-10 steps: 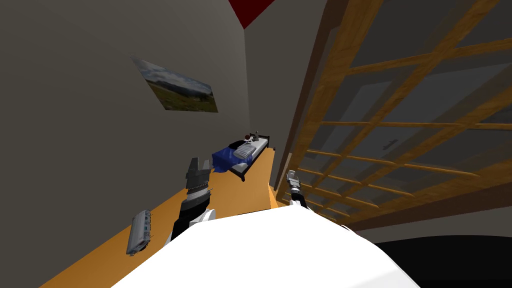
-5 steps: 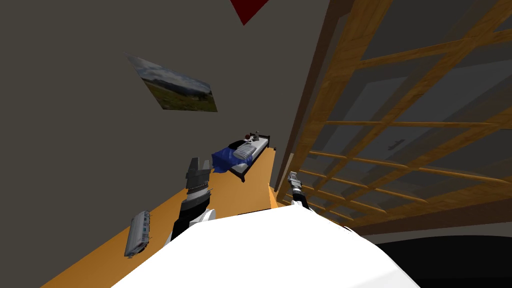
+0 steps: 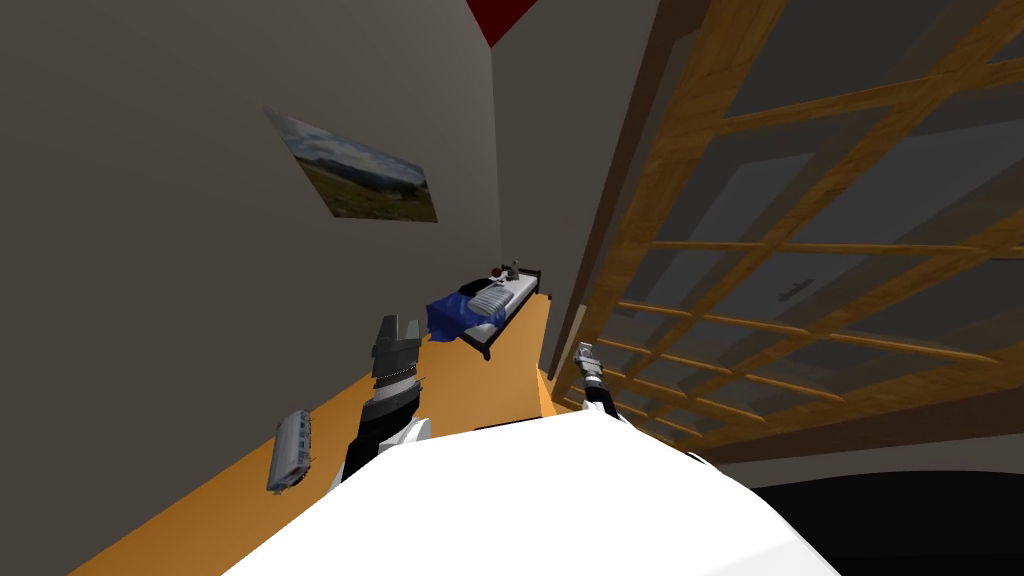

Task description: Pull the door open

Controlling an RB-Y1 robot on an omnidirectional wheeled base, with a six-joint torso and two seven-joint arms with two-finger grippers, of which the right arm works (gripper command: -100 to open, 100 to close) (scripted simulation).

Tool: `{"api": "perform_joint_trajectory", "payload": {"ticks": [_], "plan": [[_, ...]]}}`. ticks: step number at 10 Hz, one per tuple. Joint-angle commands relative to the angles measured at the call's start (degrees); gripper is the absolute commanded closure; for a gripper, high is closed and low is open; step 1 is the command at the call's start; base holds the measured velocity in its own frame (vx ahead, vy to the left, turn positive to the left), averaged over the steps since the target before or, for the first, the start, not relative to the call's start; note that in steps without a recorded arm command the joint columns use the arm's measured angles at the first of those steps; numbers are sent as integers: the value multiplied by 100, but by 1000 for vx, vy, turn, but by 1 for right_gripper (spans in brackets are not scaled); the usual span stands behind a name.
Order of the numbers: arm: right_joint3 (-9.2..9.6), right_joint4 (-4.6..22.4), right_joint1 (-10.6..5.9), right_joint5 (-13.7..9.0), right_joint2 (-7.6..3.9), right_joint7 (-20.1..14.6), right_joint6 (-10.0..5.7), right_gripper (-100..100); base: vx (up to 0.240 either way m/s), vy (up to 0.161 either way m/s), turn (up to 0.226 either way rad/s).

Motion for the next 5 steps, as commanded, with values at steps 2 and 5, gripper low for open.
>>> {"api": "perform_joint_trajectory", "payload": {"ticks": [2, 5], "plan": [[175, -29, 48, 98, -35, -158, -7, 100, -194, -15, 67], [460, -123, 106, 262, -125, -415, -19, 100, -254, -2, 81]]}}
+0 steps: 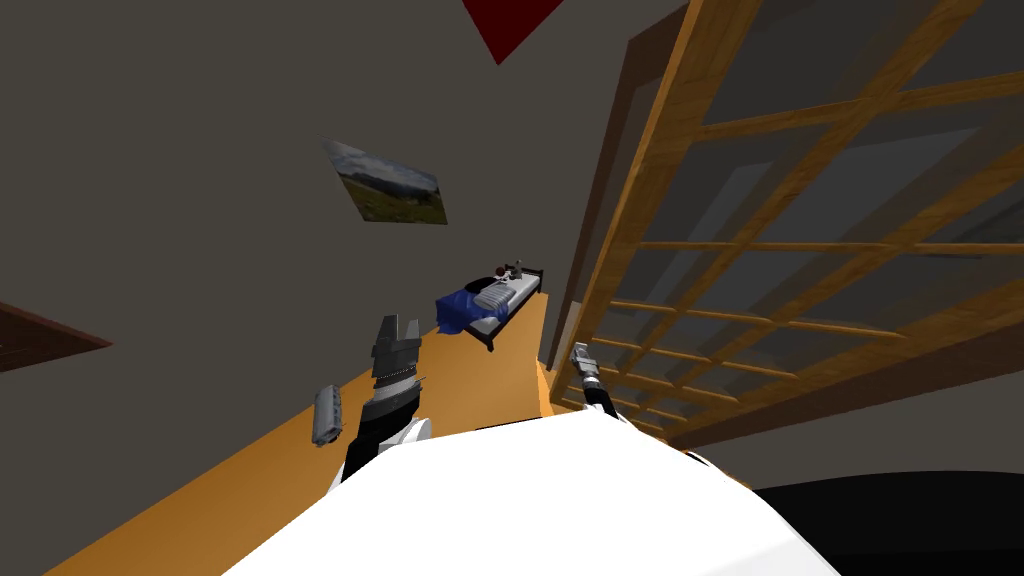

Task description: Pull the door open

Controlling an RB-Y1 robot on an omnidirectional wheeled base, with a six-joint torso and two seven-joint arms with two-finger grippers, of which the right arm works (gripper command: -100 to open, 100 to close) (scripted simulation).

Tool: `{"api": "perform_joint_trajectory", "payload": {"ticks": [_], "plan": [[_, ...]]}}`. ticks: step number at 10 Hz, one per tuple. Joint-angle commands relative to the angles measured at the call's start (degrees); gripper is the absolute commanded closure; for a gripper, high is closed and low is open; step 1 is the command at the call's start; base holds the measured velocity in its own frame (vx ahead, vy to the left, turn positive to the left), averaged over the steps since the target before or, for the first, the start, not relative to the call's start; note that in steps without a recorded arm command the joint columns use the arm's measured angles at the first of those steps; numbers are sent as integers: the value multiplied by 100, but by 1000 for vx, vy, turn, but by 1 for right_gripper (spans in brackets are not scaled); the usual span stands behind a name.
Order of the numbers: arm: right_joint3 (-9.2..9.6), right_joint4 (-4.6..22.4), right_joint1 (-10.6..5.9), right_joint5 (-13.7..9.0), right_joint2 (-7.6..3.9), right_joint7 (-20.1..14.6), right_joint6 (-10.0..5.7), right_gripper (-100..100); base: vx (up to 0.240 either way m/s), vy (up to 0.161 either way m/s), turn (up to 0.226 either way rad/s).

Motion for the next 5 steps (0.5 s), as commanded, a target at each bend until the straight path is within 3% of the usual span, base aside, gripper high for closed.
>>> {"api": "perform_joint_trajectory", "payload": {"ticks": [1, 3, 5], "plan": [[140, -104, 58, 77, -31, -120, 24, 100, -257, -5, 70], [147, -42, 38, 83, -36, -130, 11, 100, -172, -17, 41], [356, -91, 121, 202, -142, -334, -52, 100, -229, -22, 95]]}}
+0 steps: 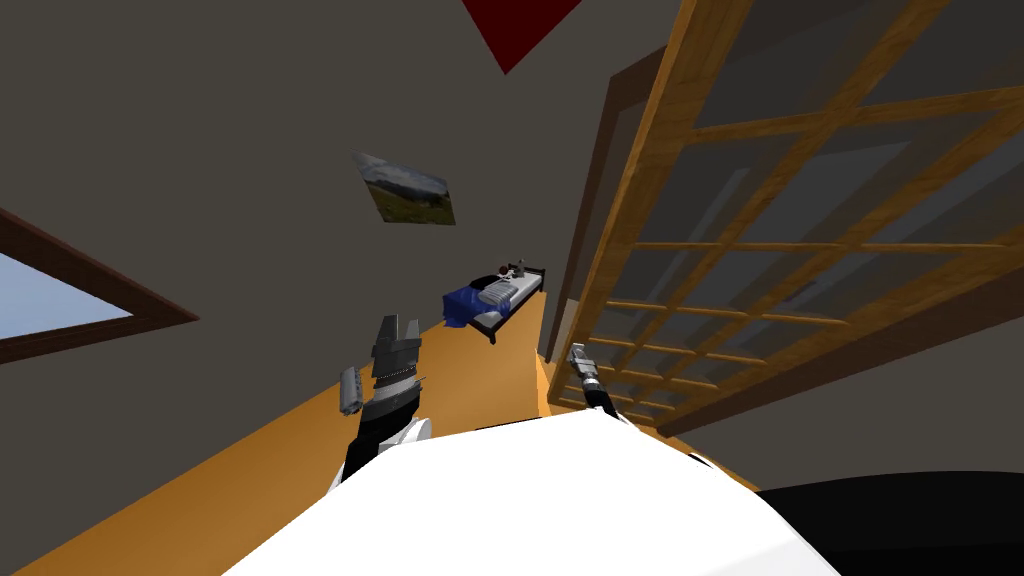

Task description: Pull the door open

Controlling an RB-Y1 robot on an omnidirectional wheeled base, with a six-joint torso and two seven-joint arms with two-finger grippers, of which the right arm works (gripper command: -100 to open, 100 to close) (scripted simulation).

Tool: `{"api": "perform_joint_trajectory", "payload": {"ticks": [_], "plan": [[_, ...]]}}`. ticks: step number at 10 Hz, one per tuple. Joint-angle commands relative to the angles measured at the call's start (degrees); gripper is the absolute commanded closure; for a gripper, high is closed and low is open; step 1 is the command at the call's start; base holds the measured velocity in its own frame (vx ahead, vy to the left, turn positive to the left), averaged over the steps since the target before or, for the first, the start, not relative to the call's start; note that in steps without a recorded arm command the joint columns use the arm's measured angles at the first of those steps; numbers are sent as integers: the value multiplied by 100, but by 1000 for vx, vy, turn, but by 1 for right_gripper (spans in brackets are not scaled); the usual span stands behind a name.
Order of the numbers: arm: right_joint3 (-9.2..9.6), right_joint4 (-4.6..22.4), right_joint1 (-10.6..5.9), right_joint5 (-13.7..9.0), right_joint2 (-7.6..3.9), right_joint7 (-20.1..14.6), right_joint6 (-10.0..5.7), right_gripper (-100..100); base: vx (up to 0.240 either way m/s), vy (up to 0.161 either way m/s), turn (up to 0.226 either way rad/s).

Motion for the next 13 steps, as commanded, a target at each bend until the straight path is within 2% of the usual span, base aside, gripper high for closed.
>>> {"api": "perform_joint_trajectory", "payload": {"ticks": [1, 4, 5, 6, 7, 13], "plan": [[120, -58, 61, 68, -60, -110, -20, 100, -235, -31, 73], [405, -151, 171, 233, -238, -397, -133, 100, -275, -24, 91], [464, -170, 194, 267, -275, -457, -156, 100, -249, -11, 47], [420, -168, 188, 242, -249, -399, -121, 100, -112, -6, 13], [543, -177, 272, 312, -331, -534, -214, 100, -150, -27, 86], [928, -231, 519, 539, -666, -992, -606, 100, -219, -48, 99]]}}
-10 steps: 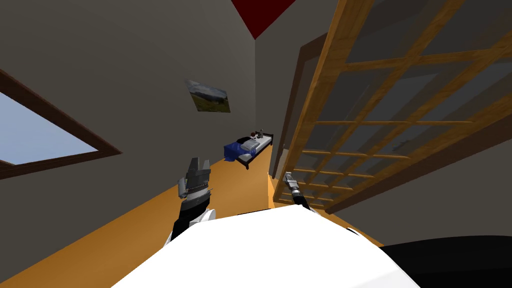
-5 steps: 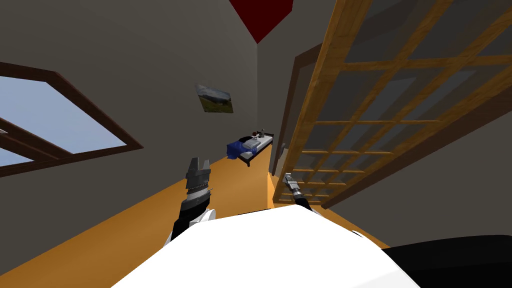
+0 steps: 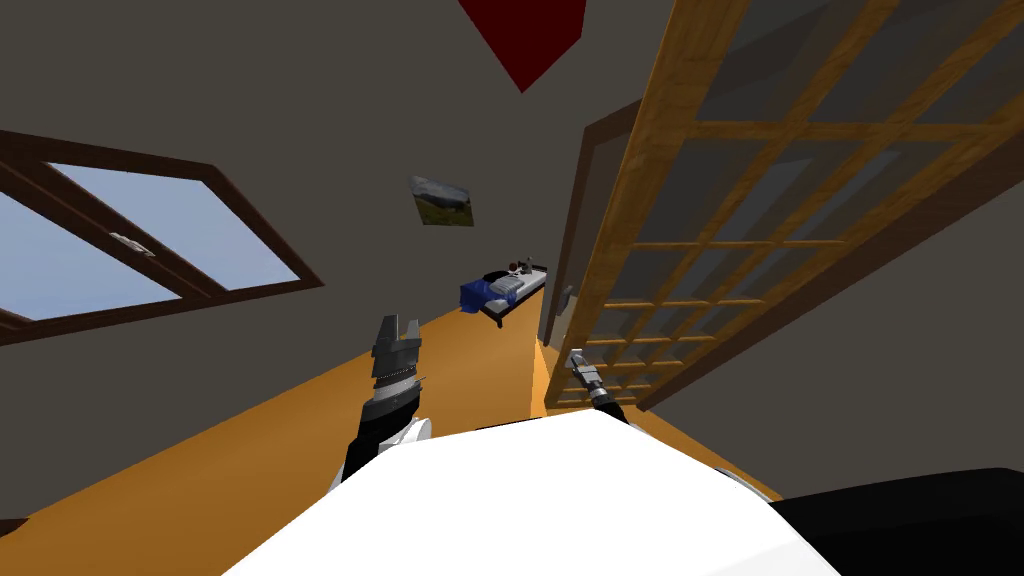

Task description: Pull the door open

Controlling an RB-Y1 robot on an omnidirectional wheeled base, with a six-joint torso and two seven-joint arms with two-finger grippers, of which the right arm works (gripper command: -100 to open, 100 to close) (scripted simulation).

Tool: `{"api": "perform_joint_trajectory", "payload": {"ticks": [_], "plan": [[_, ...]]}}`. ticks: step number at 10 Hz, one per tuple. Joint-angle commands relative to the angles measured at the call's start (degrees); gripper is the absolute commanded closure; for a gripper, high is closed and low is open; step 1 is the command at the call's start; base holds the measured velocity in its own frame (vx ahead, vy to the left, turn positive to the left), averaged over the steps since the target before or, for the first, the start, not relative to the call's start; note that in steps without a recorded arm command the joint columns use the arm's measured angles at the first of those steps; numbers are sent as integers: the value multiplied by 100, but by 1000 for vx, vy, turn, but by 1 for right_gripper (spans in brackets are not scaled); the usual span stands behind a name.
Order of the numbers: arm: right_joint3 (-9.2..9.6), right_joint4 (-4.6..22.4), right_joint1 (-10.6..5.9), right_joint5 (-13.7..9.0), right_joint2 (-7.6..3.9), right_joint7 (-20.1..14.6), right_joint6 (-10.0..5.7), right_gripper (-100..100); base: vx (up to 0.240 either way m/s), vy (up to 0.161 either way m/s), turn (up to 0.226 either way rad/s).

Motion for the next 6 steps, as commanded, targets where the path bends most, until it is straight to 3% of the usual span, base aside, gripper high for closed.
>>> {"api": "perform_joint_trajectory", "payload": {"ticks": [1, 2, 6], "plan": [[95, -38, 89, 56, -104, -131, -118, 100, -240, -21, 93], [58, 8, 38, 37, -59, -80, -91, 100, -108, -4, 13], [246, 64, 188, 162, -220, -304, -395, 100, -182, -58, 122]]}}
